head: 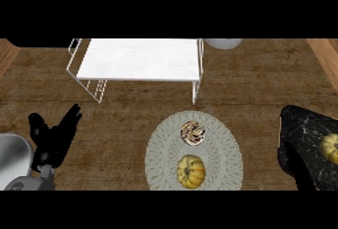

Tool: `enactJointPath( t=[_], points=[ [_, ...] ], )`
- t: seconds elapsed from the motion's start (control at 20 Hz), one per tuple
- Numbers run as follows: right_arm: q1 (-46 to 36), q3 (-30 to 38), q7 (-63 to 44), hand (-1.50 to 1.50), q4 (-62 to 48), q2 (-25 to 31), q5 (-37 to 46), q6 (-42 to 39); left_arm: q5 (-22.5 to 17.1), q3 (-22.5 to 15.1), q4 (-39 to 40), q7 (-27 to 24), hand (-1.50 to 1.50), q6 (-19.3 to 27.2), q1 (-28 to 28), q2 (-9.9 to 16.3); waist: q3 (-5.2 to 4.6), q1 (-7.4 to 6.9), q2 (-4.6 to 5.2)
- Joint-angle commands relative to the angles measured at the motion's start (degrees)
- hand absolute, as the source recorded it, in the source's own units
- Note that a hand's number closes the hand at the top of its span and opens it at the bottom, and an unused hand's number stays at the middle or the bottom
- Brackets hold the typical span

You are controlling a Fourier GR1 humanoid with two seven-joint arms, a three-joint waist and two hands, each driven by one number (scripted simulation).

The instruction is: Pick the cupcake from the placemat and place it in the tiered shelf

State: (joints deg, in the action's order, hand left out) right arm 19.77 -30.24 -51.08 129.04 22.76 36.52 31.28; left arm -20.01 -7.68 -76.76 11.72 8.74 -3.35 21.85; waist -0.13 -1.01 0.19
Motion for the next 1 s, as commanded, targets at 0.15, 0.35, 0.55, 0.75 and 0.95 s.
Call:
enactJointPath(
  t=[0.15, 0.35, 0.55, 0.75, 0.95],
  points=[
    [-16.2, 1.6, -24.0, -1.5, -3.8, -9.3, 12.4, -12.4, 0.9, -2.4, -1.8, 2.6, 0.0, 1.1, 0.5, -2.3, -0.18, -1.31, 0.11],
    [-23.3, 1.9, -28.2, -1.5, -13.3, -17.1, 17.9, -16.5, 1.6, -2.1, 0.2, 0.9, 0.0, 1.1, 0.1, -2.9, -0.24, -1.58, 0.32],
    [-27.2, 1.7, -32.9, -1.5, -16.3, -22.4, 19.7, -22.4, 0.1, 0.3, 1.5, 2.5, 0.0, -0.5, -1.3, -1.1, -0.11, -0.12, -0.02],
    [-33.0, 4.3, -34.1, -1.5, -24.2, -22.6, 16.6, -23.7, 0.9, -0.6, 0.2, 0.5, 0.0, -1.0, 1.6, -1.7, -0.04, -0.81, 0.04],
    [-36.2, 3.9, -34.1, -1.5, -30.0, -22.7, 15.7, -23.5, 0.9, -0.4, 0.5, 1.2, 0.0, -0.7, 0.5, -2.6, -0.01, -0.31, -0.1]
  ],
)
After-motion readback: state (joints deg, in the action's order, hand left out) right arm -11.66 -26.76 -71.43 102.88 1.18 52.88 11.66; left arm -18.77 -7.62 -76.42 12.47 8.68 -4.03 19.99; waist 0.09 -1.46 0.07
